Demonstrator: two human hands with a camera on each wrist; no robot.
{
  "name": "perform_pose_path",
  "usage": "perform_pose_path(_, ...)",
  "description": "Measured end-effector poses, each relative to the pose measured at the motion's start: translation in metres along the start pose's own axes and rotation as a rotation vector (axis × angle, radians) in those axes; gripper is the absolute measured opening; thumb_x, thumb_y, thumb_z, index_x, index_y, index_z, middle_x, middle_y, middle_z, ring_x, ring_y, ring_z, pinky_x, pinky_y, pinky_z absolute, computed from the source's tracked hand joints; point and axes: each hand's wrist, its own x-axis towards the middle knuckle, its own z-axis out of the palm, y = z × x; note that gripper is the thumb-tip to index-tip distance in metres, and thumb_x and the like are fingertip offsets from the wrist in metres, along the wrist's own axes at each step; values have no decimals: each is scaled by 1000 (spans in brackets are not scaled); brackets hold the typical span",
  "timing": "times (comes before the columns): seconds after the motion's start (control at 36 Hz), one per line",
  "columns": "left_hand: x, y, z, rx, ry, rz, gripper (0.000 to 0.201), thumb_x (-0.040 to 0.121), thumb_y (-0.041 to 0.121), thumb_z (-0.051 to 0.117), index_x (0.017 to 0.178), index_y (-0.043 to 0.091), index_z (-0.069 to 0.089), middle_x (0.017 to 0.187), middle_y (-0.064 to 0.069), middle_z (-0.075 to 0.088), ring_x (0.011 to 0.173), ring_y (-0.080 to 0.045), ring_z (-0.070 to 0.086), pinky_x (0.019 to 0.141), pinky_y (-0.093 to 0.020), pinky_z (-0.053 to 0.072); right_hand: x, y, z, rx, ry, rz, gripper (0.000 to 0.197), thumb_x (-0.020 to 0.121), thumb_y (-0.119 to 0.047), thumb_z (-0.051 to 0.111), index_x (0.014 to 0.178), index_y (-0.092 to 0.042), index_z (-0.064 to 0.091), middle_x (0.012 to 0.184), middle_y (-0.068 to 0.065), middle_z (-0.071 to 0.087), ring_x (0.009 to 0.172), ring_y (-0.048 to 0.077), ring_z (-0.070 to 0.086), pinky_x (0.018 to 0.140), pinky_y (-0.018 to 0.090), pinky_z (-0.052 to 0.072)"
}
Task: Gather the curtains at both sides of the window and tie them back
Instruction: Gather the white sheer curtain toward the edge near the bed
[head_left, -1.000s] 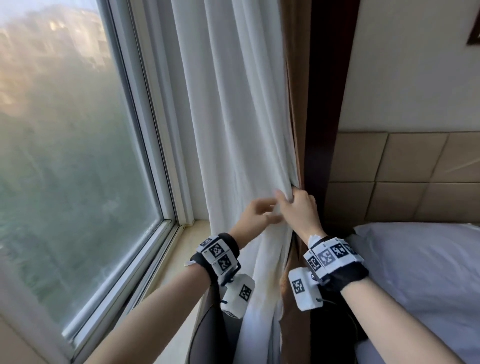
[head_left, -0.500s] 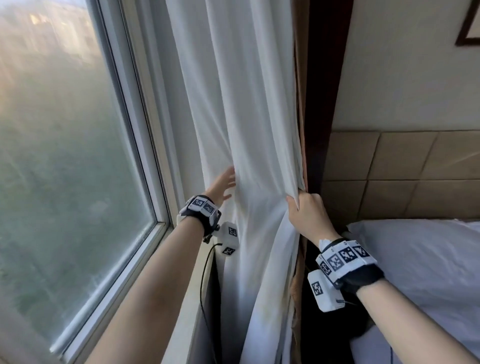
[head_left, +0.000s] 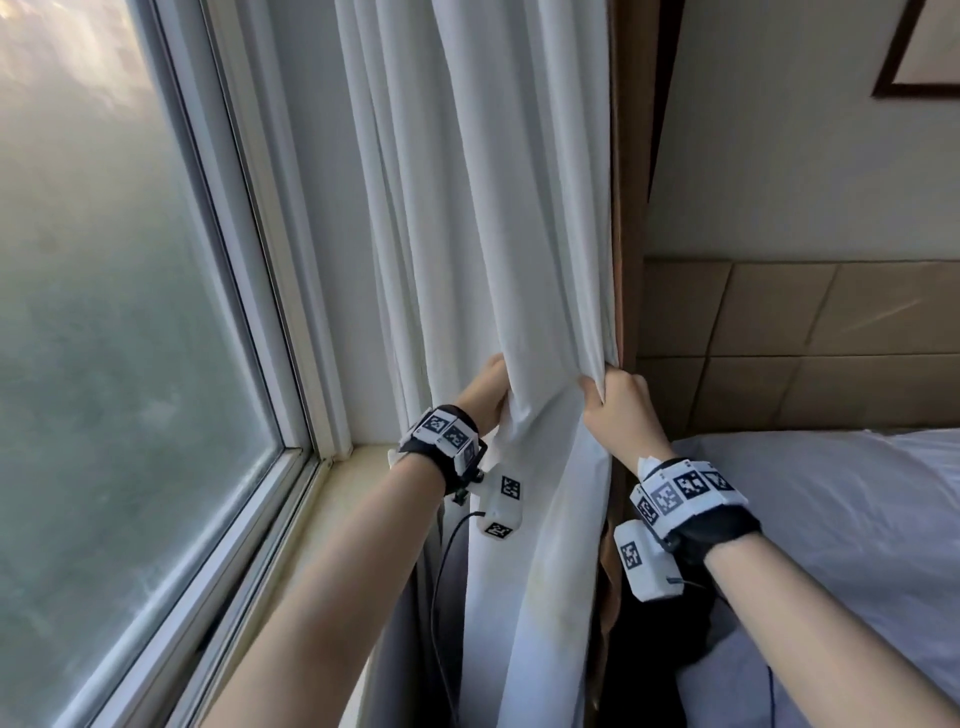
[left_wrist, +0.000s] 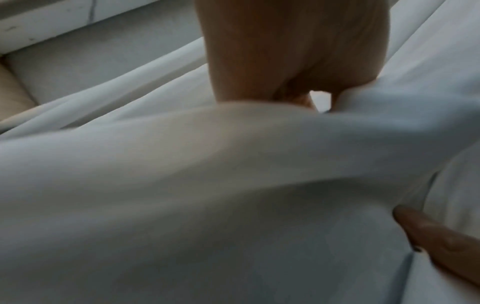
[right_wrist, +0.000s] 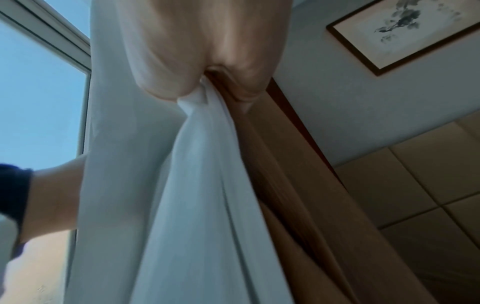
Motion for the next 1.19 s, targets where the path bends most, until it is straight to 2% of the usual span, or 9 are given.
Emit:
perform_pose_path(0.22, -7, -6, -19, 139, 288, 194, 19, 85, 4, 54, 71, 9, 65, 71, -2, 64, 67, -16, 57, 66, -32, 50, 2, -1, 12, -102, -2, -50, 17, 90, -1, 45, 75, 5, 51, 74, 24, 58, 73, 44, 59, 65, 30, 43)
perform_pose_path(0.42, -26, -15, -29, 461, 707, 383, 35, 87, -3, 37, 59, 17, 30, 53, 3, 32, 50, -12, 24, 46, -22, 19, -2, -20, 20, -192, -7, -79, 28, 85, 5, 42, 109, 8, 55, 97, 33, 62, 88, 47, 62, 75, 47, 55)
perform_pose_path(0.56, -54, -26, -22, 546, 734, 519, 26, 96, 1, 27, 73, 12, 29, 60, 7, 22, 51, -12, 18, 46, -24, 16, -17, -23, 28, -163, 22, -162, 75, 87, 8, 37, 152, -18, 10, 83, 27, 58, 73, 41, 59, 66, 45, 52)
perform_pose_path(0.69, -78, -26, -24, 589, 596, 648, 9, 96, 10, 34, 88, 6, 36, 67, -15, 47, 54, -24, 39, 50, -36, 34, -29, -22, 25, -196, 124, -343, 106, 86, 11, 42, 141, -53, -21, 83, 20, 54, 58, 32, 56, 61, 44, 54)
perform_pose_path(0.83, -92, -23, -12, 603, 512, 706, 11, 98, 9, 37, 102, 17, 31, 70, -14, 50, 55, -29, 48, 51, -45, 43, -36, -19, 20, -185, 97, -381, 90, 91, 8, 36, 145, -56, 3, 107, 30, 55, 77, 40, 62, 76, 45, 56)
perform_pose_path(0.94, -97, -17, 11, 750, 415, 797, 5, 91, 1, 41, 90, 4, 45, 72, -11, 51, 58, -25, 47, 55, -44, 42, -42, -24, 18, -65, 107, -277, 62, 91, 1, 42, 142, -35, 42, 99, 25, 62, 89, 43, 61, 79, 44, 54)
perform_pose_path(1.03, -91, -11, 34, 662, 374, 761, 5, 87, 3, 49, 84, 4, 53, 70, -7, 55, 60, -15, 48, 57, -33, 43, -44, -39, 14, 267, -2, -83, 38, 92, -13, 43, 121, -25, 63, 106, 10, 69, 98, 28, 62, 83, 32, 49)
perform_pose_path(1.11, -88, -2, 45, 412, 312, 608, 10, 83, 0, 48, 80, 6, 55, 70, -9, 59, 64, -10, 53, 62, -29, 46, -45, -46, 3, 631, -147, 37, 21, 83, -26, 44, 80, -17, 63, 84, 0, 63, 83, 18, 58, 75, 33, 43)
perform_pose_path(1.19, -89, 3, 39, 212, 113, 426, 36, 78, -11, 46, 104, 5, 64, 98, -12, 69, 96, -21, 66, 86, -34, 54, -41, -39, -5, 581, -266, -5, 35, 81, -26, 48, 110, -13, 64, 100, 1, 67, 94, 13, 63, 83, 30, 49)
